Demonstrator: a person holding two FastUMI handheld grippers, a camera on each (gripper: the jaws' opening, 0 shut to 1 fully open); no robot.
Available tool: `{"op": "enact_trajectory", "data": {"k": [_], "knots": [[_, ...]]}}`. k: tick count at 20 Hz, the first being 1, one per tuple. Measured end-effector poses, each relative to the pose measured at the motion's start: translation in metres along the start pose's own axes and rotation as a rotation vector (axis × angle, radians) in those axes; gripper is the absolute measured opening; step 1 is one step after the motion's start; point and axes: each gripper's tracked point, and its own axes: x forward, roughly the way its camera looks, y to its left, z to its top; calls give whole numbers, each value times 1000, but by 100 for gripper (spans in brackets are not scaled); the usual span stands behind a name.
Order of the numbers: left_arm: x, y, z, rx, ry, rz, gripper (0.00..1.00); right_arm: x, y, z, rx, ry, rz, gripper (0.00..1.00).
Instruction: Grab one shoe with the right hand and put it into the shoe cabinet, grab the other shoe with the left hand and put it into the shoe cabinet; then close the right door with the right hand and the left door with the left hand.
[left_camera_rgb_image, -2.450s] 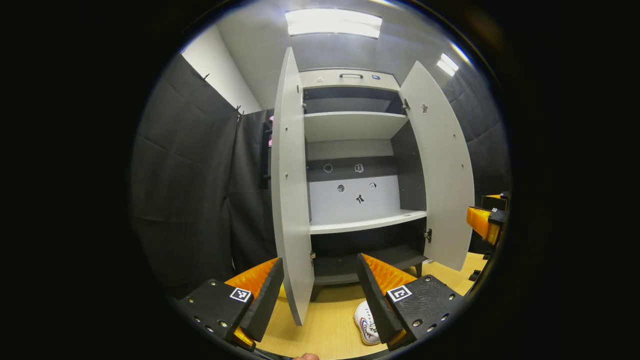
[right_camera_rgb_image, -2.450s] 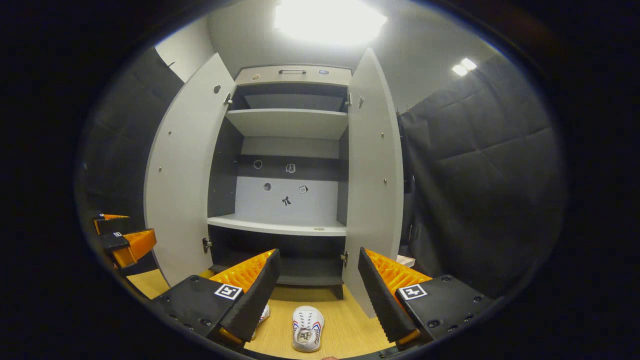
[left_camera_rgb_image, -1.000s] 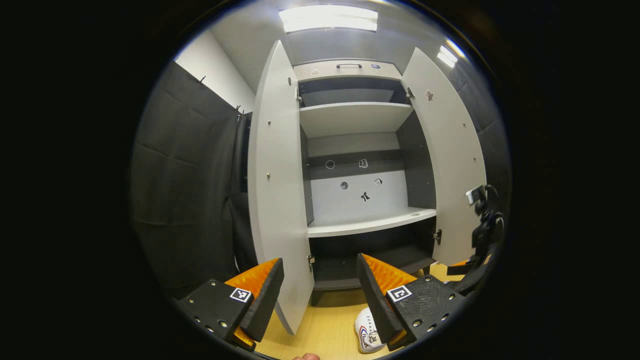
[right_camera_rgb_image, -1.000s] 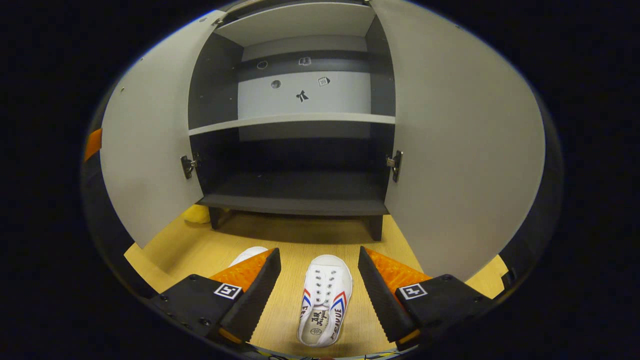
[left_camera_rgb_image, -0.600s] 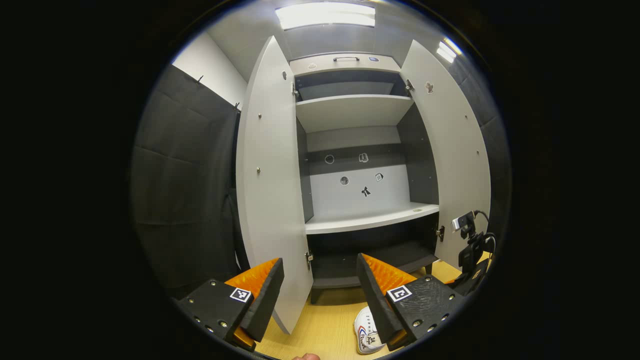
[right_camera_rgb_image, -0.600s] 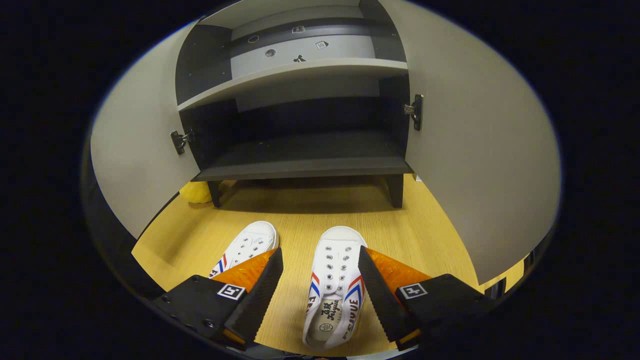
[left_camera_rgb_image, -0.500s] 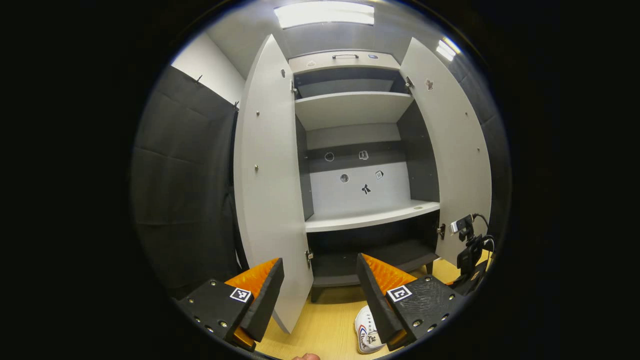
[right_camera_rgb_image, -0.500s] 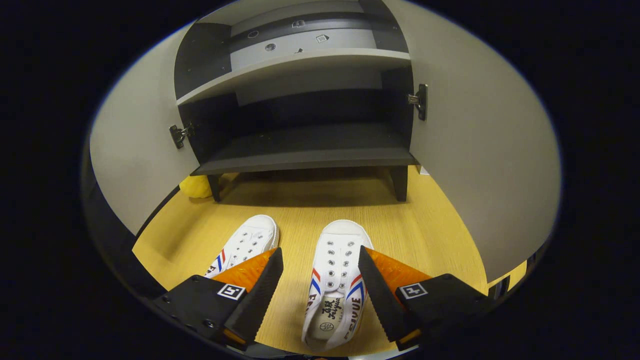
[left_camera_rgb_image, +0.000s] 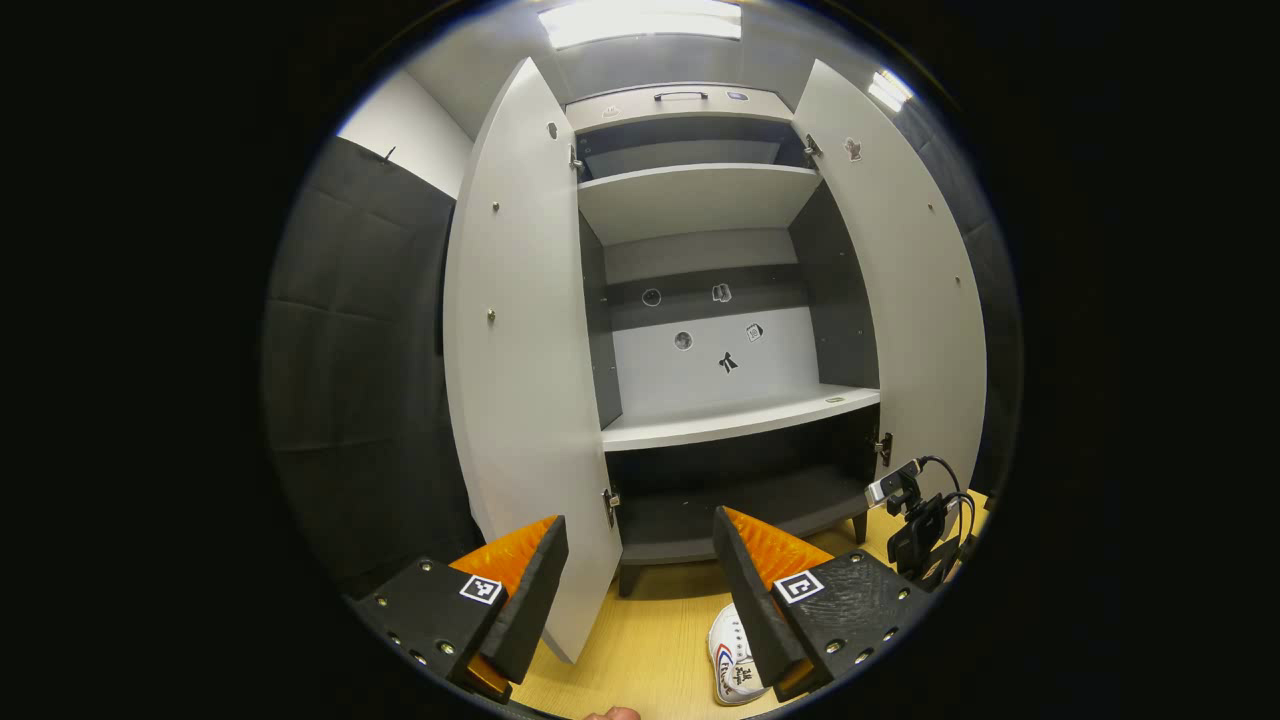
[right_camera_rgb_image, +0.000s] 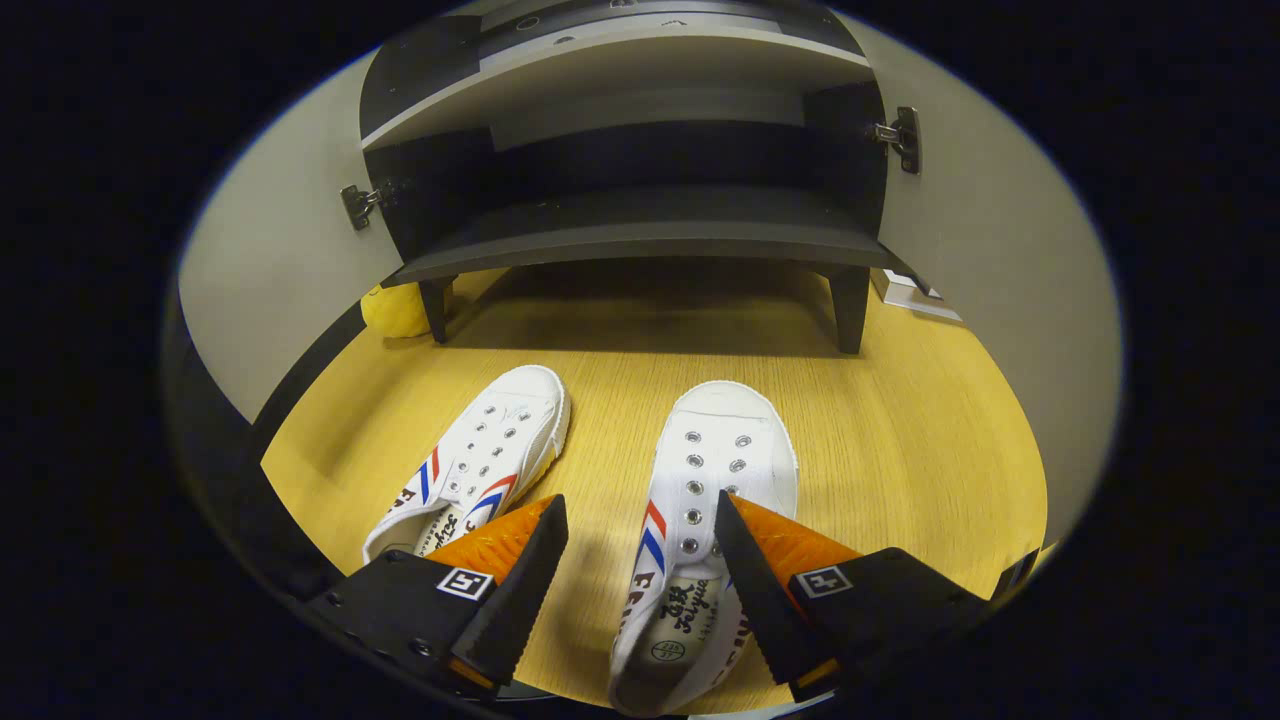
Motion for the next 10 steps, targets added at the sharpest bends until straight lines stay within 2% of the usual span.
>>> {"op": "enact_trajectory", "data": {"k": [3,5,6,8,10], "knots": [[3,3,-2,-5,8,5,79,11,-1,-8,-25,50,-19,80],[4,5,-3,-8,9,8,79,18,-6,-8,-35,66,-68,74],[5,6,-2,-8,9,9,79,21,-10,-11,-50,78,-95,62],[6,9,-2,-7,8,14,79,18,-20,-10,-97,78,-147,47],[6,10,-3,-3,10,18,79,16,-17,-9,-99,80,-135,30]]}}
